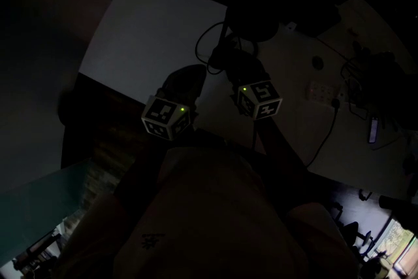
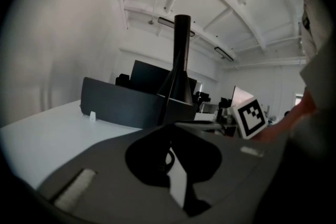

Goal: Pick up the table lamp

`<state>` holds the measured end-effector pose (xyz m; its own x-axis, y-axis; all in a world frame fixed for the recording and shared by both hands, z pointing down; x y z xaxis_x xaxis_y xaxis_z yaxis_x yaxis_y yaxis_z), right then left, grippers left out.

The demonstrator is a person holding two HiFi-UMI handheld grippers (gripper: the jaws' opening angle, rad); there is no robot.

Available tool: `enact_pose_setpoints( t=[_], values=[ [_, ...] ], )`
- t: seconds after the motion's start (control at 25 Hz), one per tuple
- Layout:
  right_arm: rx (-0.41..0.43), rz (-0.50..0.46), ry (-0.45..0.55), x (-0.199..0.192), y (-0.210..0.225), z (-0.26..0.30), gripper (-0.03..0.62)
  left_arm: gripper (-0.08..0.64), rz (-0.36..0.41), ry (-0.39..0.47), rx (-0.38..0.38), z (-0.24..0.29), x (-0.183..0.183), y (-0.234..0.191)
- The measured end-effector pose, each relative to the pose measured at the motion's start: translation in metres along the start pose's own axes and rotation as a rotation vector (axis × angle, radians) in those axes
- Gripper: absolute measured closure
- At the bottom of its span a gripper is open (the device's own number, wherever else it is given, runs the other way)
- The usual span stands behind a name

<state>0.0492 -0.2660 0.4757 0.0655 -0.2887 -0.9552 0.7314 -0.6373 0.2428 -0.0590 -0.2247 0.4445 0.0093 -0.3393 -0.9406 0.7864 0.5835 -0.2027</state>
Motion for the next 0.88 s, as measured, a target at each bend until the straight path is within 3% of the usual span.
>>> enact_pose_setpoints(
  t=[0.16, 0.24, 0.28, 0.88],
  values=[
    [0.005, 0.012, -0.003, -0.006, 0.001, 0.009, 0.512, 0.561, 0.011, 0.001, -0.002, 0.001, -0.002, -0.004],
    [0.005, 0.005, -0.007, -0.005, 0.000, 0.014, 0.432, 0.561, 0.010, 0.009, 0.003, -0.001, -0.001, -0.007],
    [-0.002, 0.000, -0.007, -0.004, 0.000, 0.016, 0.423, 0.561, 0.009, 0.009, 0.008, -0.002, -0.001, -0.008],
    [-0.045, -0.034, -0.005, 0.013, 0.006, 0.037, 0.425, 0.563, 0.010, 0.028, 0.017, -0.007, -0.001, -0.010]
  ],
)
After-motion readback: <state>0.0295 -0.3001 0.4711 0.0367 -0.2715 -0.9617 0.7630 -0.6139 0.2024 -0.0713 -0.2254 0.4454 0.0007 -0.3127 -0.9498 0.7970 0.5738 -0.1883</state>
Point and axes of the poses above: the fingertips, and each gripper's own axes: z forward along the fingers, y to its right, x out of its top, the point moved 4 cm from there along -z, backward along the fingers, and after that the axes turned 7 degrees about x, right-handed, at the moved point
